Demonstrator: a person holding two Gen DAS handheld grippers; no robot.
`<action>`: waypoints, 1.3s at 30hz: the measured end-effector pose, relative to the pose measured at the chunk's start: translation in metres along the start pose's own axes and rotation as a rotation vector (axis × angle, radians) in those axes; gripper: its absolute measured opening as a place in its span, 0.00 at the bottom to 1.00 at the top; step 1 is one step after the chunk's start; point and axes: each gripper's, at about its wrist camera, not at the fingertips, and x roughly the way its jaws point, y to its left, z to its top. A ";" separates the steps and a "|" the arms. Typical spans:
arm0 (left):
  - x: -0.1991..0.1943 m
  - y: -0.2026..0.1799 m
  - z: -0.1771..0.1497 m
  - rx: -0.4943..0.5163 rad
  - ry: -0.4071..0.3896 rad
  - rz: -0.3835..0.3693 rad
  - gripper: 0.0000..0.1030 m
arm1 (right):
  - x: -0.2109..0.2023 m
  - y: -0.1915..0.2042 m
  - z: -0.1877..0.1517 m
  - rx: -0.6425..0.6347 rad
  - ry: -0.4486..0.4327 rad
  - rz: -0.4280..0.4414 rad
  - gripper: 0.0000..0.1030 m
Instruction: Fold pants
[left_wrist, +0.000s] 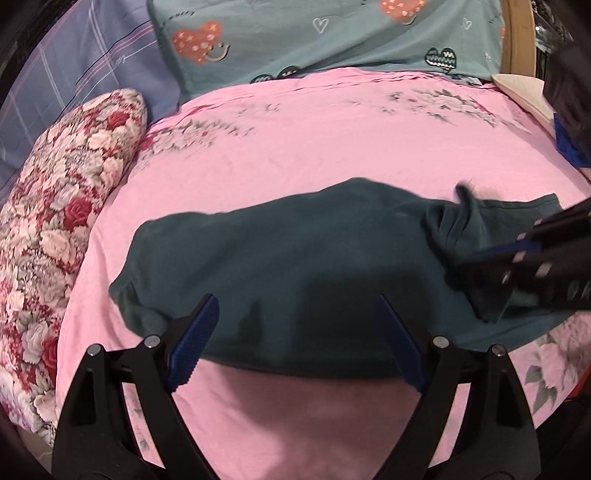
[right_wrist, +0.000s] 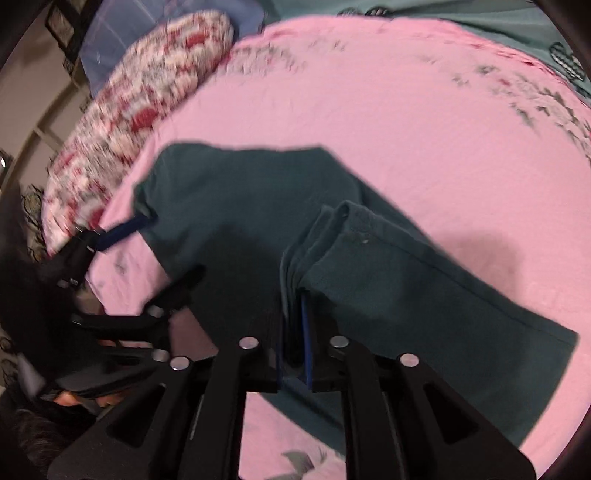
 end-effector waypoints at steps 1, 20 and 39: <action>0.001 0.003 -0.001 -0.005 0.003 -0.001 0.85 | 0.006 0.002 0.000 -0.003 0.029 0.004 0.28; 0.011 -0.040 -0.010 0.106 0.028 -0.054 0.85 | -0.016 0.016 -0.021 -0.157 -0.011 -0.109 0.35; 0.016 -0.043 -0.012 0.088 0.032 -0.083 0.85 | -0.069 0.020 -0.011 -0.135 -0.162 0.057 0.03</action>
